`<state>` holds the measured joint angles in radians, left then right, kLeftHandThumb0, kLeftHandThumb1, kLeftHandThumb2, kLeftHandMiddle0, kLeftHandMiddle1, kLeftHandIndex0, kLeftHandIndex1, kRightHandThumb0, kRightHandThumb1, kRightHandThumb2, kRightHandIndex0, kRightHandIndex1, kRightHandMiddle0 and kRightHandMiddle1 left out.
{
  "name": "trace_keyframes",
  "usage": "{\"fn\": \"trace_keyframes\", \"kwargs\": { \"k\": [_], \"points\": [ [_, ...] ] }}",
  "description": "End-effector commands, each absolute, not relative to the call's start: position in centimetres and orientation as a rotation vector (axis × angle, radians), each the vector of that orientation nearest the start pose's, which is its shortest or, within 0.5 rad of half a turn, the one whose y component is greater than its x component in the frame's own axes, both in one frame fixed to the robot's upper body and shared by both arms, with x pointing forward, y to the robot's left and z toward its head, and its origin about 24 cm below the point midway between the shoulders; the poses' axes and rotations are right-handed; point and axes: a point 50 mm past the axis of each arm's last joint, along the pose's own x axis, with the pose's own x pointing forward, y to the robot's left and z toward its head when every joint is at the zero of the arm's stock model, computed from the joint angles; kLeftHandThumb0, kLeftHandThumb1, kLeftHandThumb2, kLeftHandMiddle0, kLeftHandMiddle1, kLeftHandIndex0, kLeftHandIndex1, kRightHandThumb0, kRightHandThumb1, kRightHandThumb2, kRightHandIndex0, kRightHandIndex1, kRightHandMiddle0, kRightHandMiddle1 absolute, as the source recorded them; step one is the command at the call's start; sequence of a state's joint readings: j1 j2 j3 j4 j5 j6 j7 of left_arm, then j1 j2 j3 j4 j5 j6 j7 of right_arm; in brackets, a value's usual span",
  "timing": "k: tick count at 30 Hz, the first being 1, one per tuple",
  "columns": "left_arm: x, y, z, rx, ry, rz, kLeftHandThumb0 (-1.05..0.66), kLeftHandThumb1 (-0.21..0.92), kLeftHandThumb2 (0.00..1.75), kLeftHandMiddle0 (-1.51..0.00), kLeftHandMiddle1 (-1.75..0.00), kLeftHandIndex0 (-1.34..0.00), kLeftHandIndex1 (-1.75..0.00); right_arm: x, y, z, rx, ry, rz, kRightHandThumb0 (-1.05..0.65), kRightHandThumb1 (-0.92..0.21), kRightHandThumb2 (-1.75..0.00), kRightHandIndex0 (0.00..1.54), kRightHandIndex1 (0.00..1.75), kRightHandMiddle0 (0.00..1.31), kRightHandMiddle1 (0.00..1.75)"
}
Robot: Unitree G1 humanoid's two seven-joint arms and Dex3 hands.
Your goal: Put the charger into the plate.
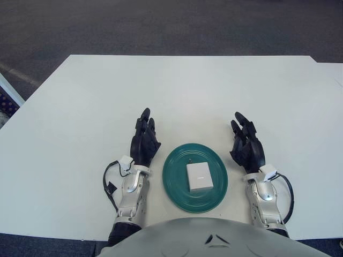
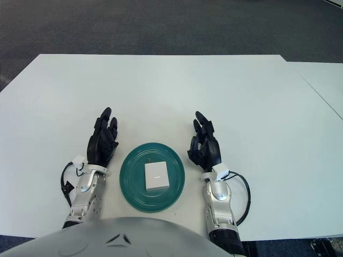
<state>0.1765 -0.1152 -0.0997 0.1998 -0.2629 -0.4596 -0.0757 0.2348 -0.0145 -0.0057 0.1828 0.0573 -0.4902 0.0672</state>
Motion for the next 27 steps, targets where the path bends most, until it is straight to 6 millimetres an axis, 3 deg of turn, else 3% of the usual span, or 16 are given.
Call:
{"fn": "trace_keyframes", "kwargs": {
  "k": [1,8,16,22,25,27],
  "points": [
    [19.4,11.2,-3.2,-0.413,0.053,0.091,-1.0,0.92,0.88,-0.05,-0.01,0.0,-0.26,15.7,-17.3,-5.5,0.008,0.192,-0.056,-0.78,-0.92,-0.84,0.2,0.02,0.0,0.48],
    [18.8,11.4,-4.1,-0.438,0.048,0.095,-0.97,0.92,0.87,-0.1,-0.03,0.0,-0.4,15.5,-17.4,-5.5,0.008,0.198,-0.047,-0.77,-0.92,-0.86,0.19,0.01,0.0,0.44],
    [16.1,9.4,-6.6,-0.481,0.145,0.106,-0.98,0.92,0.87,-0.25,-0.07,0.0,-0.65,15.2,-17.4,-5.0,0.022,0.184,-0.041,-0.75,-0.92,-0.87,0.19,0.0,0.0,0.42],
    [15.7,9.8,-7.0,-0.494,0.172,0.108,-1.01,0.92,0.88,-0.28,-0.08,0.0,-0.68,15.0,-17.5,-4.9,0.019,0.183,-0.037,-0.75,-0.92,-0.87,0.19,0.0,0.0,0.41],
    [15.0,11.6,-7.4,-0.499,0.18,0.113,-1.01,0.92,0.88,-0.3,-0.08,0.0,-0.7,14.9,-17.6,-4.8,0.015,0.187,-0.035,-0.75,-0.92,-0.88,0.18,0.0,0.0,0.38],
    [15.0,11.7,-7.3,-0.486,0.177,0.112,-1.0,0.92,0.86,-0.32,-0.09,0.0,-0.73,14.8,-17.6,-4.9,0.014,0.189,-0.037,-0.75,-0.92,-0.89,0.17,0.0,0.0,0.37]
  ]
}}
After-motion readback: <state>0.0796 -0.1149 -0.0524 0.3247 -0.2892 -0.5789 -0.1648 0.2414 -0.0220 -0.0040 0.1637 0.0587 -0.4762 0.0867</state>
